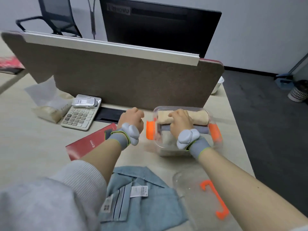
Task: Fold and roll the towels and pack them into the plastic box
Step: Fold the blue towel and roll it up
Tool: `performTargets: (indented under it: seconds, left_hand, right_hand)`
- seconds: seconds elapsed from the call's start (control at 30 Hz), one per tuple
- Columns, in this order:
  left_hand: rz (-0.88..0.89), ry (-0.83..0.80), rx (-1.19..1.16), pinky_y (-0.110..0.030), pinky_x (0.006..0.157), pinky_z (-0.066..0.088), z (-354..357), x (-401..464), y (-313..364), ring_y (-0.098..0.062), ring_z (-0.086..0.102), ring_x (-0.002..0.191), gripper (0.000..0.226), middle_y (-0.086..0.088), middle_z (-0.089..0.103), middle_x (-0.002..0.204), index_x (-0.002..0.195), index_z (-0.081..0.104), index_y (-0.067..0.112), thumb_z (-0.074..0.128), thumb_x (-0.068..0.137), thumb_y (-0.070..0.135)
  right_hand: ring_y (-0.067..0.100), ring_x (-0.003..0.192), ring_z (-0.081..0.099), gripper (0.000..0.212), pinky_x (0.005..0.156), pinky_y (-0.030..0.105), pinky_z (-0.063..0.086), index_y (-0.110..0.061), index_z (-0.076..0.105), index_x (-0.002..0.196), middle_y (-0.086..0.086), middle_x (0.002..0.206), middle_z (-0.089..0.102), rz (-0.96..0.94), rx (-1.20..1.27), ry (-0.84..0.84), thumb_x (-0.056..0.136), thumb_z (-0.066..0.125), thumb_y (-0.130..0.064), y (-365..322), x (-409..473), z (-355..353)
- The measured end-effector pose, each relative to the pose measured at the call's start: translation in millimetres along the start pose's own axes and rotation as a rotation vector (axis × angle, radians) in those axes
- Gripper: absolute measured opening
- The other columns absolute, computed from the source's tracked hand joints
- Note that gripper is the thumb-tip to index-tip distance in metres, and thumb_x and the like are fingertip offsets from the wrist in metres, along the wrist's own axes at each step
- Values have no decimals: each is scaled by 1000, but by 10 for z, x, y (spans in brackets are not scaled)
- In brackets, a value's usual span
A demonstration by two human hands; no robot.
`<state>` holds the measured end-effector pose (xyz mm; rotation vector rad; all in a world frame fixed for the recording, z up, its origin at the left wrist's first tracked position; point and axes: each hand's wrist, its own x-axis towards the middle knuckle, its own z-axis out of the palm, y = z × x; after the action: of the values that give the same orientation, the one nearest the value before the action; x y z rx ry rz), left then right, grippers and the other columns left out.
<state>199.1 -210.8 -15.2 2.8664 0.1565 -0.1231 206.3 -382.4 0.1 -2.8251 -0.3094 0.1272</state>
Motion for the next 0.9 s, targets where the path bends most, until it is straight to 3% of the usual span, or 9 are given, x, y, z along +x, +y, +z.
performTargets:
  seconds: [0.2,0.53,0.7,0.83,0.9]
  left_hand:
    - [-117,-80,73,-33,91,40,-187,-490,-921,-30,48,116,34,-10,51,124,119,55,10,37,90,7]
    - [-314,-375,65,-29,96,42,65,-1381,-2521,-26,50,119,36,-4,49,131,126,51,17,43,91,17]
    - [-284,-573,47,-31,95,41,320,-1577,-2864,-28,50,119,39,-7,44,133,129,47,18,47,92,31]
    - [-237,-632,39,-32,93,42,385,-1607,-2904,-29,50,119,46,-8,41,133,133,44,21,52,87,18]
    - [-223,-638,51,-28,85,40,356,-1572,-2912,-28,50,121,49,-8,44,134,134,42,22,50,87,12]
  right_hand:
    - [23,132,34,39,108,31,27,-13,56,125,6,131,48,-99,24,-38,90,42,-2,-832,-252,363]
    - [23,133,34,41,104,32,32,-15,52,129,6,140,40,-47,-98,-373,93,39,-3,-1846,-609,1170]
    - [26,129,40,39,104,35,36,-14,50,131,9,139,40,20,-148,-529,93,40,-6,-2108,-804,1542]
    - [25,130,38,39,104,36,32,-17,51,129,7,136,44,-10,-189,-508,92,42,-8,-2222,-968,1683]
    - [24,128,40,38,104,35,34,-16,54,126,7,134,46,-39,-156,-500,91,43,-8,-2330,-996,1700]
